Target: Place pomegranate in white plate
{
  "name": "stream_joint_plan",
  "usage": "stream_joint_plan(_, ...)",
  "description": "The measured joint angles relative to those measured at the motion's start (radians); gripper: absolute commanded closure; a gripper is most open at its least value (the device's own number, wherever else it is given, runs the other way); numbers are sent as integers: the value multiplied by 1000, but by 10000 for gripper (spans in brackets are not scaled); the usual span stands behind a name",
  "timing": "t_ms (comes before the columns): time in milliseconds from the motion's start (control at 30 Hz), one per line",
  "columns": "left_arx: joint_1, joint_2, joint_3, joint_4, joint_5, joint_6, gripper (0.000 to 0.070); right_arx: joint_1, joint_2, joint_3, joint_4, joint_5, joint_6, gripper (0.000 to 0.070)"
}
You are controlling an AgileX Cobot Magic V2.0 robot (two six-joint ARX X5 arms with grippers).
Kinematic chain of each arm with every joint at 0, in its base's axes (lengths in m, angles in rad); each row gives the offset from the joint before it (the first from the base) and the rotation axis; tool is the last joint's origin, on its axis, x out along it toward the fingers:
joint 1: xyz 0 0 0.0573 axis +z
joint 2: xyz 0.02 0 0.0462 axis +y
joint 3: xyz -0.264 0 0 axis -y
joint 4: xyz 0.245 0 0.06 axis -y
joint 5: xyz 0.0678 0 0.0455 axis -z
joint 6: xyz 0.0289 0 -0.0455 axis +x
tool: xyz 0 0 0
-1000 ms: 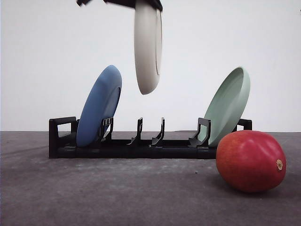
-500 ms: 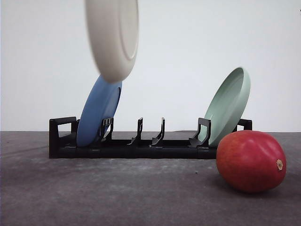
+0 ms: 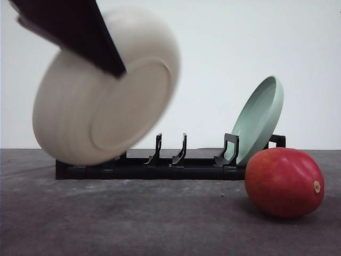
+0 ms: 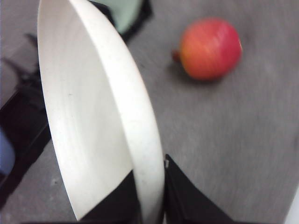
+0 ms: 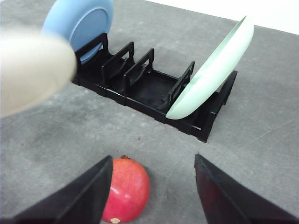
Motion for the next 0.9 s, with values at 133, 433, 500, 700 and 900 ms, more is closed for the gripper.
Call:
stream_joint_plan(133,-34,119,0,10,-52,143,696,0,0,0,0,0,0,345)
stream_joint_plan(433,-81,357,0,122,-150,342,696,0,0,0,0,0,0,345)
stream_joint_plan(500,-84,390,0,128,-159,364,693,0,0,0,0,0,0,345)
stream_joint_plan(700,-89,418,0,129,-170,384,671,0,0,0,0,0,0,345)
stream_joint_plan(900,-89,418,0,86,-170,383,591,0,0,0,0,0,0,345)
